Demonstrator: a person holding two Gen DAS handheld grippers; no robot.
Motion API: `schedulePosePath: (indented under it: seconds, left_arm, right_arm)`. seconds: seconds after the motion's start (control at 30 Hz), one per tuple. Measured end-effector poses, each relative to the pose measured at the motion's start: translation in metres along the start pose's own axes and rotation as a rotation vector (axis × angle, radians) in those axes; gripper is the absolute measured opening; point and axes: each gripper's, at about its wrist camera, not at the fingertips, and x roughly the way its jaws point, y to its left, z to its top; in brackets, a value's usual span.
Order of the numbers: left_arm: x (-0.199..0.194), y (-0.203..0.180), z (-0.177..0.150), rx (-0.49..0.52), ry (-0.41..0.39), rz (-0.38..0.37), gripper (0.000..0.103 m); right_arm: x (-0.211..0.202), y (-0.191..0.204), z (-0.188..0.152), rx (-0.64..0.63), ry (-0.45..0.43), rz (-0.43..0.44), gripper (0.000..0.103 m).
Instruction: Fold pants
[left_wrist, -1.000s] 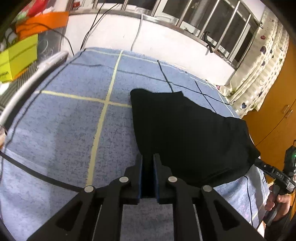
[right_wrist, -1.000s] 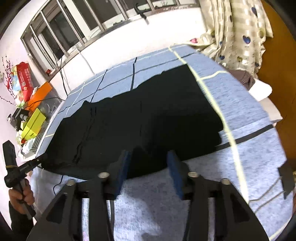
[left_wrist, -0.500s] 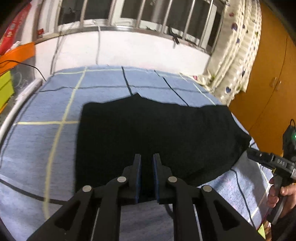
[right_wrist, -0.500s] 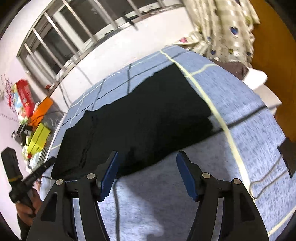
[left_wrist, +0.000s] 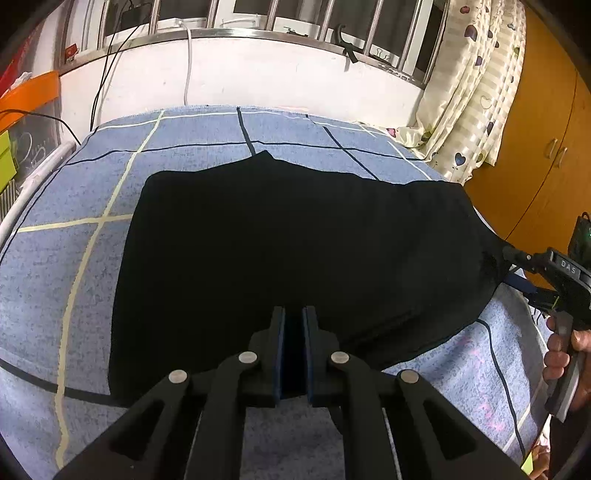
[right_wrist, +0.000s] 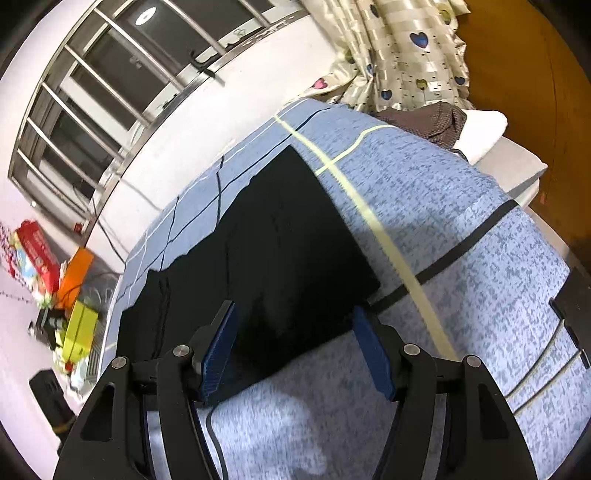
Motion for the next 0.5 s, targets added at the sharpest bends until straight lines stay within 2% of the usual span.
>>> schedulePosePath:
  seconds: [0.2, 0.33, 0.5]
  left_arm:
    - [0.0013, -0.0014, 0.0005, -0.004, 0.0, 0.003, 0.01]
    - [0.0015, -0.0007, 0.0007, -0.005, 0.001, 0.003, 0.011]
    - [0.0013, -0.0005, 0.0007, -0.005, 0.001, 0.002, 0.011]
  right_arm:
    - [0.004, -0.0067, 0.01, 0.039, -0.066, -0.036, 0.064]
    - [0.0035, -0.0001, 0.0064, 0.022, -0.054, -0.05, 0.065]
    - [0.0017, -0.0032, 0.0046, 0.058, -0.035, -0.012, 0.06]
